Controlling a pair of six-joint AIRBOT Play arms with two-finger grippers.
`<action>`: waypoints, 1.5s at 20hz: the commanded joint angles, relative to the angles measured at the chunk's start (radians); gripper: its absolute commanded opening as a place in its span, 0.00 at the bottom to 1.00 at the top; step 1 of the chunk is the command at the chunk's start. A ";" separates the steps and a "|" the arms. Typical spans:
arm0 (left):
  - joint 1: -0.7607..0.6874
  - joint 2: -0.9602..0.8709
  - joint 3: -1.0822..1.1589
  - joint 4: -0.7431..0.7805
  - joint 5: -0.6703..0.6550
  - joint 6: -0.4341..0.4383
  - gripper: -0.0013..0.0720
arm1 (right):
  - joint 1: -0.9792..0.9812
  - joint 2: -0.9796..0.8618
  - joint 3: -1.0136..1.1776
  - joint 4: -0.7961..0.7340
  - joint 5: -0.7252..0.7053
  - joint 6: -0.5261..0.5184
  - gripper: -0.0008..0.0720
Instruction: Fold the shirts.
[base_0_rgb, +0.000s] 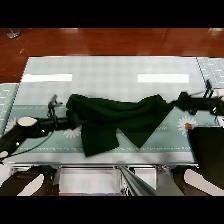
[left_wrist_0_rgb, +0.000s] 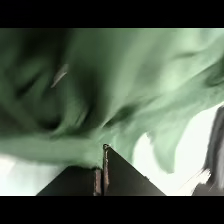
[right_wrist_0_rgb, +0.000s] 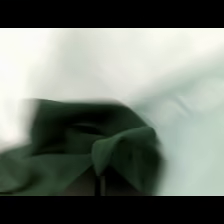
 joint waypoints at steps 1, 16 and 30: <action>0.028 0.082 0.190 -0.006 0.055 0.005 0.04 | 0.014 0.047 0.275 -0.003 0.105 0.007 0.04; 0.261 0.415 1.240 0.465 -0.119 -0.173 0.04 | 0.014 0.744 0.770 -0.338 0.345 0.099 0.04; 0.275 0.414 1.164 0.770 -0.419 -0.367 0.04 | 0.014 0.653 0.769 -0.279 0.441 0.079 0.05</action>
